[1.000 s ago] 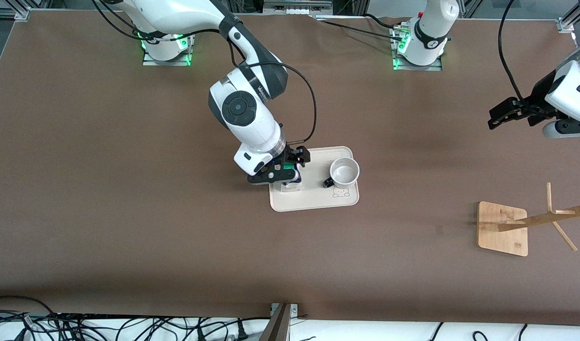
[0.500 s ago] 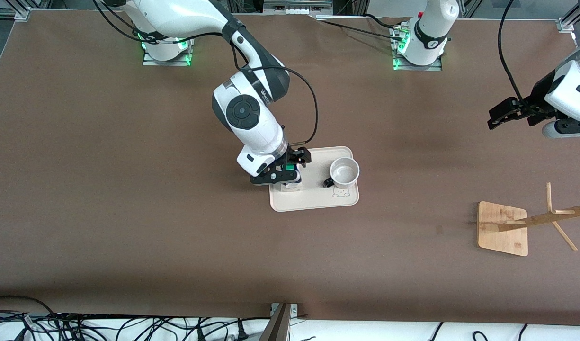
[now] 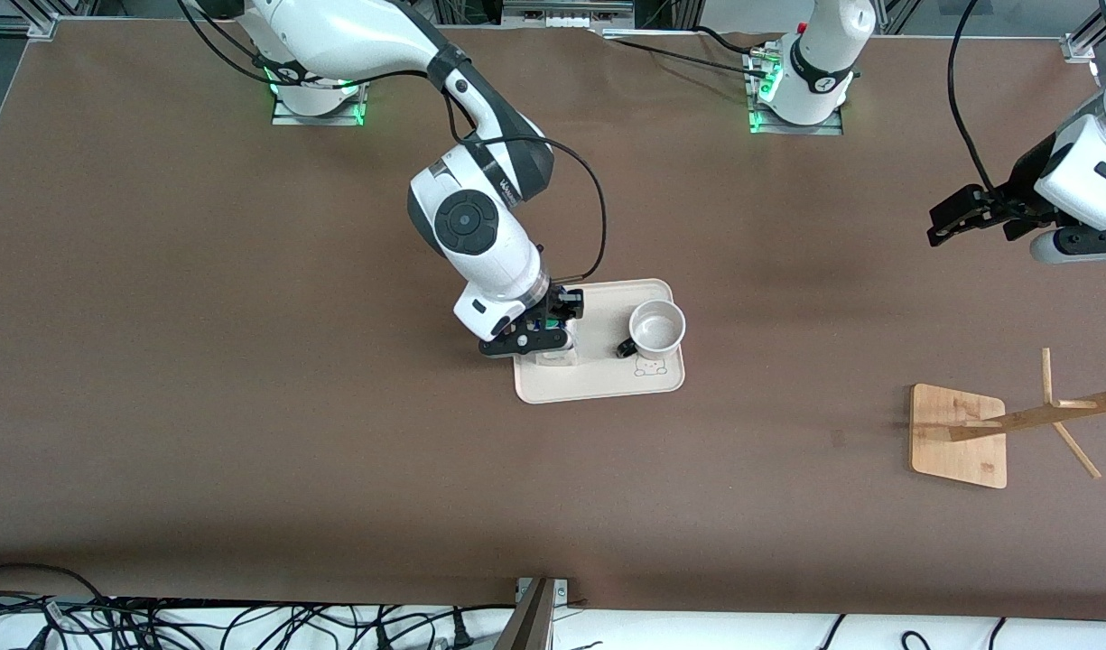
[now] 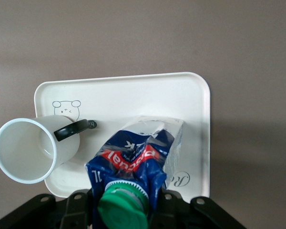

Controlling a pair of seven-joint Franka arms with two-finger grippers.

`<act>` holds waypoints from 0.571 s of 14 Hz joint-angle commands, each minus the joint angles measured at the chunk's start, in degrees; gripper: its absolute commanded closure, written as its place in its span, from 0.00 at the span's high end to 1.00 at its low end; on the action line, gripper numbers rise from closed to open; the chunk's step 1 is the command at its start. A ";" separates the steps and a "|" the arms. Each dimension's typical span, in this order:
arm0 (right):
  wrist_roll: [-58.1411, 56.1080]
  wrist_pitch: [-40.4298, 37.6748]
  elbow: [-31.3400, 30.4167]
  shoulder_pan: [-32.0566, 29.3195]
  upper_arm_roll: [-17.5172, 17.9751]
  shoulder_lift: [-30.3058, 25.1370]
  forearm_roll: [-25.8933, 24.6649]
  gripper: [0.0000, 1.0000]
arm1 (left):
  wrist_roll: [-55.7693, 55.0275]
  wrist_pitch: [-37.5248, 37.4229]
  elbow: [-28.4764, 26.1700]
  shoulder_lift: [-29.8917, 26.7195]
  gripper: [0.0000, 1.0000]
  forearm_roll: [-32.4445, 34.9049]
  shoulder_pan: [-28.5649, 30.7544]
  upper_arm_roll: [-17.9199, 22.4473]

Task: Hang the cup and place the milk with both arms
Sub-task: 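Close the right gripper on the milk carton's green cap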

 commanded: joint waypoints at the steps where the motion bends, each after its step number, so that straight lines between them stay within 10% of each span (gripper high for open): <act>1: -0.36 -0.95 2.32 -0.50 0.48 0.57 -0.24 0.35 | 0.61 1.22 0.40 1.22 1.00 1.03 0.56 -0.78; 8: 0.26 -9.82 3.46 -1.02 -0.57 -6.18 -0.76 0.35 | 1.31 0.96 -1.53 5.80 1.00 1.30 -0.15 -7.18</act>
